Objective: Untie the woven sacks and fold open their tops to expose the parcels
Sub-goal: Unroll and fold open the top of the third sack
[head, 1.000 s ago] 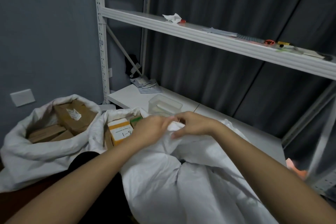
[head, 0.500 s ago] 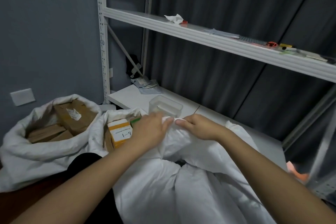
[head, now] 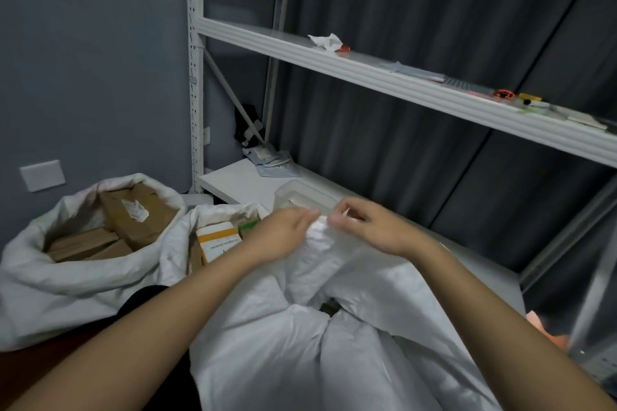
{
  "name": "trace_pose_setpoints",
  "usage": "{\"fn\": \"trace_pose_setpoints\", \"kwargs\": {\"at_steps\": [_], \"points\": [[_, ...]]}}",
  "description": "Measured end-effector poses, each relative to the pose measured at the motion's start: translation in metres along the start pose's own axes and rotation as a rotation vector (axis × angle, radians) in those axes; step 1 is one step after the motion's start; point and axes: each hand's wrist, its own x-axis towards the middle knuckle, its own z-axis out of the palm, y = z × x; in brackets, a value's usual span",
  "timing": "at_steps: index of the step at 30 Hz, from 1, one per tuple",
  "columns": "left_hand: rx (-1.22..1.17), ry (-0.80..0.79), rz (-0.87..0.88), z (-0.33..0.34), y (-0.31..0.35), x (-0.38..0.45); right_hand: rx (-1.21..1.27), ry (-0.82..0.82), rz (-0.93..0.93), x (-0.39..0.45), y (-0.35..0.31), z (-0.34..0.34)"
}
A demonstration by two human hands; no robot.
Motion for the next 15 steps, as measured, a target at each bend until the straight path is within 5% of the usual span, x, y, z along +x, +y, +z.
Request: {"fn": "trace_pose_setpoints", "kwargs": {"at_steps": [2, 3, 5, 7, 9, 11, 12, 13, 15], "points": [[-0.170, -0.064, -0.108, -0.012, -0.008, 0.004, -0.720, 0.061, -0.082, -0.002, -0.001, 0.007], [-0.055, -0.038, -0.106, -0.013, -0.006, 0.004, -0.822, 0.066, -0.089, -0.001, -0.002, 0.013], [0.343, 0.123, 0.055, -0.001, 0.003, 0.000, -0.444, -0.040, 0.008, 0.002, -0.001, 0.020], [0.453, 0.183, 0.210, 0.013, 0.017, -0.006, 0.098, -0.195, 0.145, 0.000, -0.008, 0.013], [0.253, 0.098, 0.092, 0.005, 0.018, -0.003, -0.024, -0.158, 0.138, 0.000, -0.005, 0.005], [-0.051, -0.008, -0.139, -0.013, 0.012, 0.006, -0.608, 0.010, 0.060, -0.001, 0.002, 0.010], [-0.039, -0.007, -0.157, -0.018, 0.008, 0.010, -0.701, 0.073, 0.049, -0.003, 0.005, 0.016], [0.067, 0.027, -0.119, -0.017, 0.008, 0.009, -0.639, 0.057, 0.068, -0.005, 0.007, 0.021], [0.363, 0.187, 0.103, -0.001, 0.011, 0.001, -0.063, -0.132, 0.178, -0.011, 0.004, 0.022]]}}
